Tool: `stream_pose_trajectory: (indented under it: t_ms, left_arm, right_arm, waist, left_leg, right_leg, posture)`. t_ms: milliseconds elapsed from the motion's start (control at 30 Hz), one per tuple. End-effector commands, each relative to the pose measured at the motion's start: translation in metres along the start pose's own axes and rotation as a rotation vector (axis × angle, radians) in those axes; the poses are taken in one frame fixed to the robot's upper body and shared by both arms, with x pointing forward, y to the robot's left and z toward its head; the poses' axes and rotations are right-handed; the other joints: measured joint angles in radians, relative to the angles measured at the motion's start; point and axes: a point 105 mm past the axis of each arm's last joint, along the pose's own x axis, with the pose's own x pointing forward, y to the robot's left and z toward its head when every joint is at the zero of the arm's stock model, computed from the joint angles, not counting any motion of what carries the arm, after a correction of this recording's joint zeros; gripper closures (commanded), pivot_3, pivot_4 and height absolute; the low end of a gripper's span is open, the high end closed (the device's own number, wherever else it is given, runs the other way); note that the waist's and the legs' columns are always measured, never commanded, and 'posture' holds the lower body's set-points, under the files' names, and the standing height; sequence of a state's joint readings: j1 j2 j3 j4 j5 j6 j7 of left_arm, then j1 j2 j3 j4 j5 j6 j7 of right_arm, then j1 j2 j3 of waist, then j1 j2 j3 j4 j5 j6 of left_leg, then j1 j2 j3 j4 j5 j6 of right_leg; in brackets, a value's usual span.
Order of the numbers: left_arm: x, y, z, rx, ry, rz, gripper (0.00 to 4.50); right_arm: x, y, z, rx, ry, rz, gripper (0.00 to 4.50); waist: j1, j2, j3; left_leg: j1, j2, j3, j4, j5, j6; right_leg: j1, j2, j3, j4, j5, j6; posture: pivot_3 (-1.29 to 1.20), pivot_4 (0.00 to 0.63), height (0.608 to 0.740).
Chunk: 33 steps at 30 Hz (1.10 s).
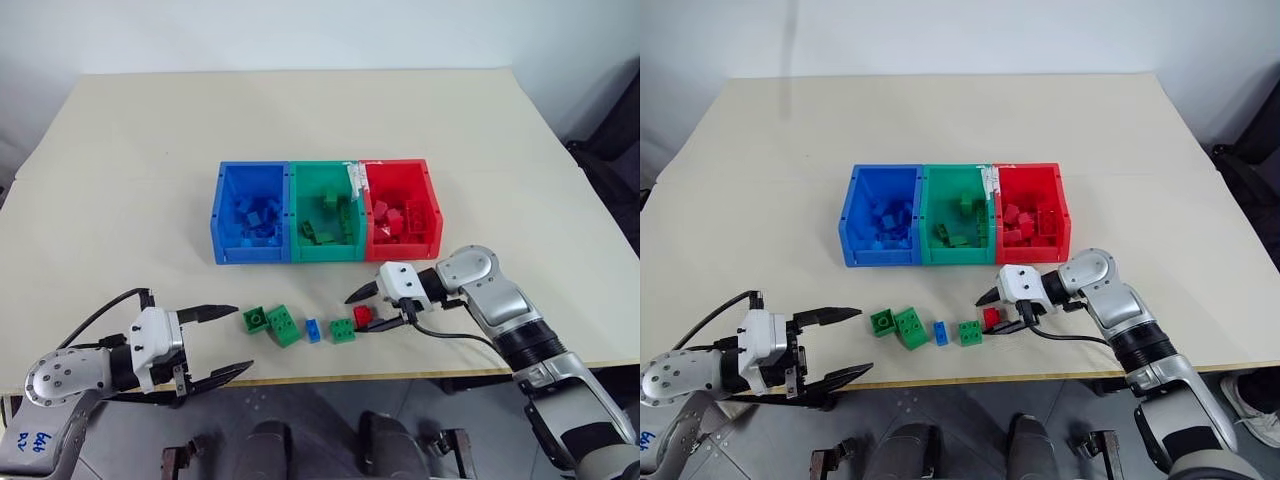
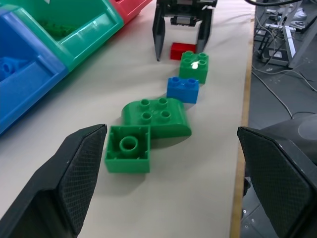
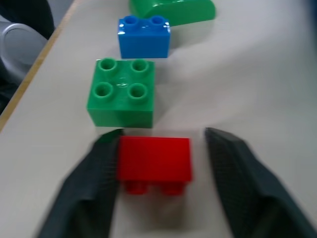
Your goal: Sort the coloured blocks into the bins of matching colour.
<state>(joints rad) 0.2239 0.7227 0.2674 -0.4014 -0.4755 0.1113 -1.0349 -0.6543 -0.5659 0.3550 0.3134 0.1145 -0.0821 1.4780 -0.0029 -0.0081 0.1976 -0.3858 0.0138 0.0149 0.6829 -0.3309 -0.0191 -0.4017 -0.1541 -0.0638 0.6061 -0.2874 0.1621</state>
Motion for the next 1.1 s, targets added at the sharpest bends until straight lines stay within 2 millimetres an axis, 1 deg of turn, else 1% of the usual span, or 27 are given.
stream_pose_trajectory:
  t_ms: [33,133,167,233,267,367,467,567,600,667,700,767,800,833,867,933,967,1000,1067,1100]
  left_arm:
    - [-0.004,0.002,0.012,0.046,-0.018,0.019,0.0]
    - [-0.003,0.003,0.013,0.048,-0.03,0.026,0.0]
    - [-0.001,0.004,0.015,0.049,-0.042,0.034,0.0]
    - [0.001,0.009,0.018,0.054,-0.074,0.06,0.0]
    - [0.002,0.011,0.02,0.049,-0.09,0.072,0.0]
    - [0.004,0.017,0.025,0.043,-0.125,0.097,0.0]
    - [0.004,0.019,0.026,0.038,-0.132,0.101,0.0]
    - [0.005,0.02,0.025,0.037,-0.123,0.09,0.0]
    - [0.005,0.02,0.025,0.038,-0.121,0.088,0.0]
    - [0.005,0.021,0.026,0.043,-0.119,0.081,0.0]
    - [0.005,0.023,0.027,0.045,-0.118,0.079,0.0]
    - [0.005,0.024,0.028,0.051,-0.117,0.076,0.0]
    - [0.005,0.025,0.029,0.056,-0.115,0.077,0.0]
    - [0.005,0.025,0.029,0.06,-0.115,0.077,0.0]
    - [0.006,0.026,0.03,0.061,-0.115,0.076,0.0]
    - [0.007,0.025,0.031,0.069,-0.112,0.059,0.0]
    - [0.01,0.026,0.032,0.072,-0.118,0.042,0.0]
    - [0.014,0.027,0.032,0.088,-0.116,0.024,0.0]
    - [0.02,0.027,0.033,0.099,-0.114,-0.007,0.0]
    - [0.024,0.026,0.033,0.098,-0.117,-0.031,0.0]
  right_arm:
    - [-0.012,0.007,-0.001,-0.002,0.017,0.03,3.04]
    - [-0.022,0.004,0.003,0.004,-0.018,-0.024,3.03]
    - [-0.031,-0.001,0.009,0.004,-0.071,-0.073,3.03]
    - [-0.048,-0.011,0.023,0.059,-0.174,-0.175,3.03]
    - [-0.056,-0.017,0.033,0.071,-0.235,-0.223,3.03]
    - [-0.082,-0.049,0.054,0.119,-0.364,-0.449,3.03]
    - [-0.107,-0.083,0.055,0.161,-0.388,-0.696,3.03]
    - [-0.13,-0.115,0.046,0.186,-0.359,-0.961,3.03]
    - [-0.133,-0.122,0.044,0.181,-0.339,-0.996,3.03]
    - [-0.131,-0.13,0.04,0.199,-0.313,-1.012,3.03]
    - [-0.128,-0.132,0.041,0.217,-0.333,-1.001,2.68]
    - [-0.123,-0.134,0.045,0.212,-0.353,-0.97,2.04]
    - [-0.124,-0.134,0.047,0.197,-0.359,-0.968,1.74]
    - [-0.125,-0.134,0.048,0.187,-0.363,-0.967,1.3]
    - [-0.126,-0.132,0.05,0.172,-0.374,-0.96,1.06]
    - [-0.13,-0.123,0.052,0.157,-0.389,-0.929,0.29]
    - [-0.136,-0.11,0.052,0.131,-0.401,-0.881,0.04]
    - [-0.143,-0.095,0.05,0.149,-0.407,-0.831,0.04]
    - [-0.148,-0.073,0.049,0.159,-0.409,-0.752,0.04]
    - [-0.151,-0.06,0.043,0.167,-0.37,-0.73,0.04]
  waist:
    - [0.0,0.0,0.0]
    - [-0.001,0.0,0.0]
    - [0.0,0.0,0.0]
    - [0.001,0.001,0.0]
    - [0.001,0.001,0.0]
    - [-0.001,0.001,0.0]
    - [-0.006,0.001,0.0]
    - [-0.006,0.001,0.0]
    - [-0.006,0.001,0.0]
    - [-0.004,0.001,0.0]
    - [-0.003,0.001,0.0]
    - [-0.006,0.001,0.0]
    - [-0.007,0.001,0.0]
    - [-0.008,0.001,0.001]
    - [-0.008,0.001,0.001]
    - [-0.01,0.001,0.001]
    - [-0.009,0.001,0.001]
    - [0.0,0.002,0.001]
    - [0.015,0.002,0.001]
    - [0.015,0.002,0.001]
  left_leg:
    - [0.0,0.0,0.0,0.0,0.0,0.0]
    - [0.0,0.0,0.0,0.0,0.0,0.0]
    - [0.0,0.001,0.0,0.0,0.0,0.0]
    - [0.0,0.001,0.0,0.0,0.0,0.0]
    - [0.0,0.001,0.0,0.0,0.0,0.0]
    - [0.0,0.002,0.0,0.0,0.0,-0.001]
    - [0.0,0.003,0.001,0.0,0.0,-0.002]
    - [0.0,0.003,0.001,0.0,0.0,-0.002]
    - [0.0,0.002,0.002,0.0,0.0,-0.002]
    - [-0.001,0.002,0.003,0.0,0.0,-0.002]
    - [-0.002,0.002,0.003,0.0,0.0,-0.002]
    - [-0.002,0.002,0.004,0.0,0.0,-0.002]
    - [-0.003,0.002,0.004,-0.001,0.0,-0.002]
    - [-0.003,0.002,0.004,-0.001,0.0,-0.002]
    - [-0.003,0.002,0.004,-0.001,0.0,-0.002]
    - [-0.003,0.002,0.004,-0.001,0.0,-0.002]
    - [-0.003,0.002,0.004,-0.001,0.0,-0.002]
    - [-0.003,0.003,0.004,-0.001,0.0,-0.002]
    - [-0.004,0.002,0.003,0.0,0.0,-0.001]
    - [-0.004,0.002,0.004,0.0,-0.001,-0.001]
  right_leg:
    - [0.0,0.0,0.0,0.0,0.0,0.0]
    - [0.0,0.0,0.0,0.0,0.0,0.0]
    - [0.0,0.001,0.0,0.0,0.0,0.0]
    - [0.0,0.001,0.0,0.0,0.0,0.0]
    - [0.0,0.001,0.0,0.0,0.0,0.0]
    - [0.0,0.002,0.0,0.0,0.0,-0.001]
    - [-0.001,0.003,0.0,0.0,0.001,-0.002]
    - [-0.002,0.003,0.001,0.001,0.001,-0.002]
    - [-0.003,0.003,0.001,0.001,0.001,-0.002]
    - [-0.004,0.003,0.002,0.001,0.001,-0.002]
    - [-0.005,0.003,0.002,0.001,0.001,-0.002]
    - [-0.006,0.003,0.002,0.001,0.001,-0.002]
    - [-0.006,0.003,0.002,0.001,0.001,-0.002]
    - [-0.006,0.003,0.002,0.002,0.001,-0.002]
    - [-0.006,0.003,0.002,0.002,0.001,-0.002]
    - [-0.007,0.003,0.002,0.002,0.001,-0.002]
    - [-0.007,0.003,0.002,0.002,0.001,-0.002]
    - [-0.007,0.003,0.002,0.002,0.001,-0.002]
    - [-0.006,0.003,0.001,0.001,0.001,-0.002]
    - [-0.006,0.003,0.001,0.001,0.001,-0.002]
  posture:
    - [0.0,0.15,0.74]
    - [0.0,0.15,0.74]
    - [0.0,0.15,0.74]
    - [0.0,0.15,0.74]
    - [0.0,0.15,0.74]
    - [0.0,0.15,0.74]
    - [0.0,0.15,0.74]
    - [0.0,0.15,0.74]
    - [0.0,0.15,0.74]
    - [0.0,0.15,0.74]
    - [0.0,0.15,0.74]
    - [0.0,0.15,0.74]
    - [0.0,0.15,0.74]
    - [0.0,0.15,0.74]
    - [0.0,0.15,0.74]
    - [0.0,0.15,0.74]
    - [0.0,0.15,0.74]
    - [0.0,0.15,0.74]
    - [0.0,0.15,0.74]
    - [0.0,0.15,0.74]
